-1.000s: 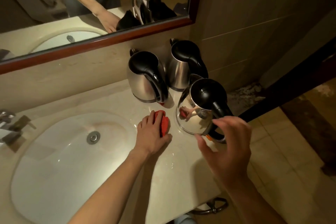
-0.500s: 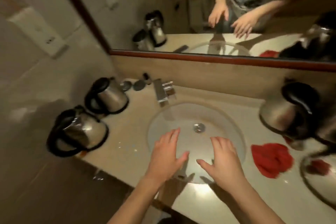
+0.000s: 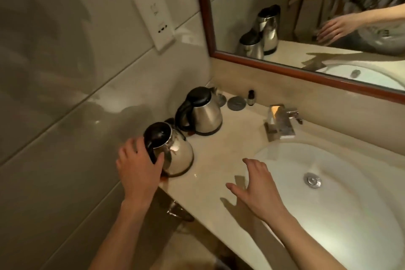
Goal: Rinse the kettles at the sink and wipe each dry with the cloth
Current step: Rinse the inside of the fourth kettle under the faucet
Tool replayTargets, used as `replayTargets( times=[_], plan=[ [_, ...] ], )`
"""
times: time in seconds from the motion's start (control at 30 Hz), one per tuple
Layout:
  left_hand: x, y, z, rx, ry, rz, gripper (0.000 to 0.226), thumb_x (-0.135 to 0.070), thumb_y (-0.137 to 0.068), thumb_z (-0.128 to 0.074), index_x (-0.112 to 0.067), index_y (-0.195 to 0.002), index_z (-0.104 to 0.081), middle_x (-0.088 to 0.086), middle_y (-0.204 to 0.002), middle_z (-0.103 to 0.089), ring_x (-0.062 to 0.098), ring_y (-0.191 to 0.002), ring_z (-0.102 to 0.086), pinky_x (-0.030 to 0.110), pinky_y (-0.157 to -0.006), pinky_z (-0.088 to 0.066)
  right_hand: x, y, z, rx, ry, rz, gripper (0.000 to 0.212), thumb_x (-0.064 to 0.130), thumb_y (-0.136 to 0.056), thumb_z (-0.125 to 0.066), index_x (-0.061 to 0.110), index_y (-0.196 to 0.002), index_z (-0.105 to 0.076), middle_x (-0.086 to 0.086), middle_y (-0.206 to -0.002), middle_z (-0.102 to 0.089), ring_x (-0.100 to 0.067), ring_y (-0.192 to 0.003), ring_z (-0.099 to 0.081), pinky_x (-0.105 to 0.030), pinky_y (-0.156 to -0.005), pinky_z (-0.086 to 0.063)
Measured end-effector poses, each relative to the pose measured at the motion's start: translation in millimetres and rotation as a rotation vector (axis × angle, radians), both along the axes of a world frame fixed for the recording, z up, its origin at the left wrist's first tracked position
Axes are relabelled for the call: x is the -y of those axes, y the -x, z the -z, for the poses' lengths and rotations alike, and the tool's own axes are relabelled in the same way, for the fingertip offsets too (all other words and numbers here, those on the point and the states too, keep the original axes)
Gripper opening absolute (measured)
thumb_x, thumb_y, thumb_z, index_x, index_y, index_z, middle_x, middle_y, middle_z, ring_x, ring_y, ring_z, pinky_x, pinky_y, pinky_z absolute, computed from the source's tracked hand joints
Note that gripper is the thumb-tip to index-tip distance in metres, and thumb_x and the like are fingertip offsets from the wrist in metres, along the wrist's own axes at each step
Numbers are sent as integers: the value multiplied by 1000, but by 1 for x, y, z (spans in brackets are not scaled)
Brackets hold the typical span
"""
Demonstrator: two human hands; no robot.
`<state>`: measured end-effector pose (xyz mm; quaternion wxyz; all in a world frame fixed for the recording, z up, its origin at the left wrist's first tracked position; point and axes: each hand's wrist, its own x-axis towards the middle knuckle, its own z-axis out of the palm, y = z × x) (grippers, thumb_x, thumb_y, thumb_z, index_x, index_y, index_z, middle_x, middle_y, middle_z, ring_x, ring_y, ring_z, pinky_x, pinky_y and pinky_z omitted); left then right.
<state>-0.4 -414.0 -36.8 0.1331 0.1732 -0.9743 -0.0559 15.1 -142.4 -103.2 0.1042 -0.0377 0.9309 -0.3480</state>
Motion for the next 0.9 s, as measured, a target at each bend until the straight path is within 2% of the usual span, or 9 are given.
replayTargets(
  times=[0.2, 0.37, 0.47, 0.6, 0.67, 0.73, 0.83, 0.9],
  plan=[
    [42, 27, 38, 162, -64, 27, 80, -58, -85, -64, -9, -142, -40, 21, -140, -49, 38, -126, -49, 51, -100, -44, 32, 19, 0, 18, -76, -33, 84, 54, -91, -70, 11, -155, -38, -7, -154, -47, -24, -141, -41, -32, -113, -33],
    [55, 35, 49, 206, -257, 56, 86, -65, -85, -58, -20, -151, -27, 11, -129, -51, 33, -104, -62, 42, -79, -51, 53, 27, -2, 17, -106, -48, 85, 55, -91, -70, 12, -157, -37, -5, -155, -46, -23, -141, -40, -29, -114, -31],
    [62, 35, 50, 191, -291, 75, 86, -65, -84, -61, -22, -150, -28, 9, -125, -50, 31, -99, -63, 37, -77, -49, 67, 32, -4, 7, -97, -57, 85, 53, -90, -72, 11, -156, -38, -6, -154, -47, -23, -141, -40, -30, -114, -31],
    [61, 37, 52, 148, -385, 111, 86, -59, -81, -69, -26, -150, -31, 2, -120, -47, 19, -92, -57, 29, -77, -43, 87, 40, -8, -2, -86, -88, 86, 51, -90, -73, 11, -157, -36, -6, -155, -46, -23, -142, -38, -31, -115, -31],
    [56, 37, 52, 129, -471, 108, 86, -52, -81, -73, -26, -151, -30, 0, -124, -42, 11, -95, -47, 27, -81, -40, 96, 43, -11, -13, -76, -92, 86, 51, -90, -73, 11, -157, -36, -6, -156, -45, -23, -143, -37, -31, -116, -31],
    [49, 37, 54, 98, -542, 97, 85, -47, -83, -74, -26, -151, -29, 1, -129, -38, 10, -101, -44, 26, -86, -40, 105, 44, -14, -27, -68, -101, 85, 51, -91, -73, 12, -157, -36, -6, -156, -45, -22, -142, -37, -31, -115, -31],
    [32, 36, 55, -5, -575, 118, 73, -37, -88, -71, -22, -150, -33, 3, -132, -35, 10, -103, -44, 24, -90, -43, 115, 44, -17, -36, -25, -106, 83, 50, -90, -74, 12, -155, -38, -7, -151, -49, -23, -138, -43, -31, -111, -35],
    [14, 35, 53, -95, -573, 177, 63, -26, -91, -69, -17, -147, -40, 6, -132, -36, 7, -99, -44, 13, -87, -41, 117, 42, -19, -29, 28, -81, 84, 51, -90, -74, 12, -155, -38, -7, -148, -52, -22, -135, -47, -32, -108, -39]
  ],
)
